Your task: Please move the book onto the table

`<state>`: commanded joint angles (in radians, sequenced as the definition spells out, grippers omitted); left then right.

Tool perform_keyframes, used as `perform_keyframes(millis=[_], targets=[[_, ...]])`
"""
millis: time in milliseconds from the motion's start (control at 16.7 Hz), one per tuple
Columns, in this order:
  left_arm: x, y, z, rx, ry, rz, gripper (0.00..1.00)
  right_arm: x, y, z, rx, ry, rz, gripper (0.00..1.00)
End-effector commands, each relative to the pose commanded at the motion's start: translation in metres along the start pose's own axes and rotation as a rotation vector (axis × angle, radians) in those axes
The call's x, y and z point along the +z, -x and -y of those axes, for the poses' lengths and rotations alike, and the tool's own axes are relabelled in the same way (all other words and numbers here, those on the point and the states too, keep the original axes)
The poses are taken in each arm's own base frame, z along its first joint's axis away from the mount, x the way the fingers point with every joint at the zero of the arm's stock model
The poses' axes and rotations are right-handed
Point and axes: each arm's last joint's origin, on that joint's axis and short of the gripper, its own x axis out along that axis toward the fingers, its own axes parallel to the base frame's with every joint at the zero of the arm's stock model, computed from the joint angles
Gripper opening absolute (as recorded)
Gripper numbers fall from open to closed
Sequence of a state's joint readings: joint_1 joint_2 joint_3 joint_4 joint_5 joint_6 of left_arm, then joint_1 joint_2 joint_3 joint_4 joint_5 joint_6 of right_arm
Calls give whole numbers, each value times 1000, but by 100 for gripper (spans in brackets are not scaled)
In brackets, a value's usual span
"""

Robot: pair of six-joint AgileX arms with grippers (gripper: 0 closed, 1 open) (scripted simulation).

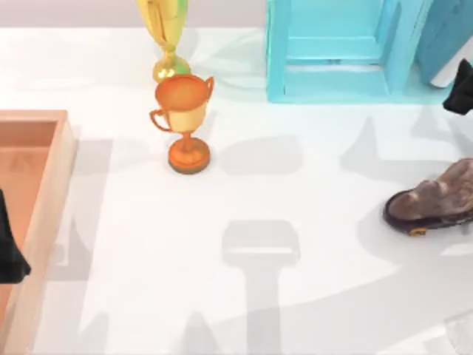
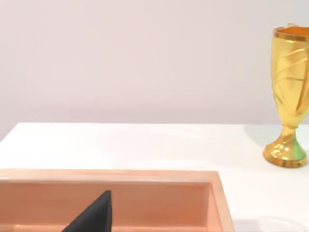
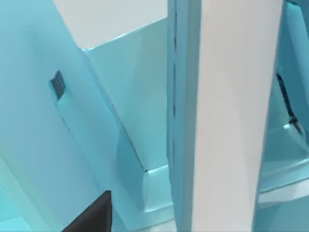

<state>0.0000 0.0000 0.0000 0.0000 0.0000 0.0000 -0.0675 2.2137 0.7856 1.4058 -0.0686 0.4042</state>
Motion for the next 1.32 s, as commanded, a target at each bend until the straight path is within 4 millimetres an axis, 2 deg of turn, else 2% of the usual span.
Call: perform_keyframes(millis=[120, 300, 660, 840, 1080, 1320], targets=[[0, 0, 0, 0, 0, 0, 100, 6, -9, -4, 1, 0, 5, 100], [0, 0, 0, 0, 0, 0, 100, 13, -34, -7, -2, 0, 4, 100], [0, 0, 0, 0, 0, 0, 100, 6, -89, -2, 0, -1, 4, 100], [0, 0, 0, 0, 0, 0, 100, -1, -98, 3, -2, -1, 3, 100], [0, 0, 0, 0, 0, 0, 100, -1, -98, 4, -3, -1, 2, 100], [0, 0, 0, 0, 0, 0, 100, -1, -98, 4, -3, -1, 2, 70]])
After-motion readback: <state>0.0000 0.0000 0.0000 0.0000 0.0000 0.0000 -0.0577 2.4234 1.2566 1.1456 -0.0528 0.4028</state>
